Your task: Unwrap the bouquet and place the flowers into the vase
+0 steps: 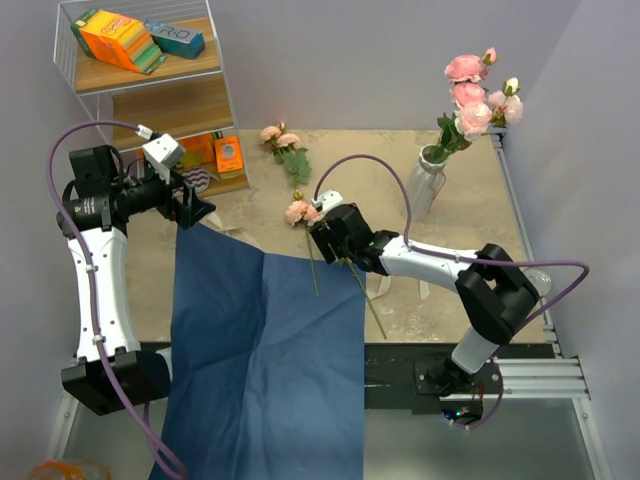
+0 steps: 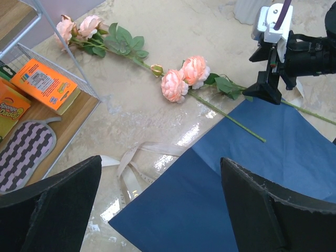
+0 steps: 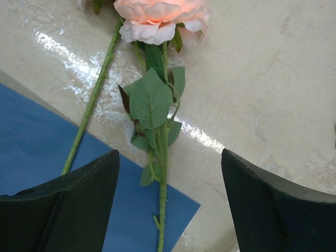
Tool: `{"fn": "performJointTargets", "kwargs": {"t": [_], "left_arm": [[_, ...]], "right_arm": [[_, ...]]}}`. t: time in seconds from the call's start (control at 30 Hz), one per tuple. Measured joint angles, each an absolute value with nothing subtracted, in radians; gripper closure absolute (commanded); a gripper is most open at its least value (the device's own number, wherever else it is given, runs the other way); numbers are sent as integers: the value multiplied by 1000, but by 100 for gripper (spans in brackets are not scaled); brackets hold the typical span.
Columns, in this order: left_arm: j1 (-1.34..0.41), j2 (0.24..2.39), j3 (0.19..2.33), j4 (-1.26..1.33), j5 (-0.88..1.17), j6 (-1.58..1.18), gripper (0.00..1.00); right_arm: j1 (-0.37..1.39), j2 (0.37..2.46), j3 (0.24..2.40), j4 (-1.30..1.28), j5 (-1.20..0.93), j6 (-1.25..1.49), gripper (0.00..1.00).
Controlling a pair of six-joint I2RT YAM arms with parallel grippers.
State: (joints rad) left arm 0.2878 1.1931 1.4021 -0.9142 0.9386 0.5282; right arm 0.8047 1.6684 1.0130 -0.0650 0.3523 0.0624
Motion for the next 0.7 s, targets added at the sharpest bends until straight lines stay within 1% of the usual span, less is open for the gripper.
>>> {"fn": "performJointTargets", "kwargs": {"t": [0.2,0.23,0.27,0.43,0.53,0.57,0.63,0.67,0.7], "left_arm": [[288,1193,1402,-914,938,535,1],[288,1193,1402,-915,938,536,1],[288,1193,1402,-914,938,536,1],[288,1192,1402,-914,937,541,1],[288,1192,1402,-914,937,543,1],[288,1192,1402,-914,937,543,1],[288,1192,1402,-915,937,543,1],[288,1192,1402,-915,937,543,1],[288,1192,1402,-915,937,543,1]], "right_arm": [[802,1685,1049,-99,344,52,26],[801,1700,1058,-101,339,51,30],[799,1721,1071,-105,333,51,32],[796,1828,1102,-122,301,55,32],[796,1867,1122,-145,297,59,37],[796,1873,1136,-149,297,59,46],[796,1884,1158,-150,296,60,58],[795,1887,1164,-149,296,62,69],[794,1889,1167,-149,295,67,73]]}}
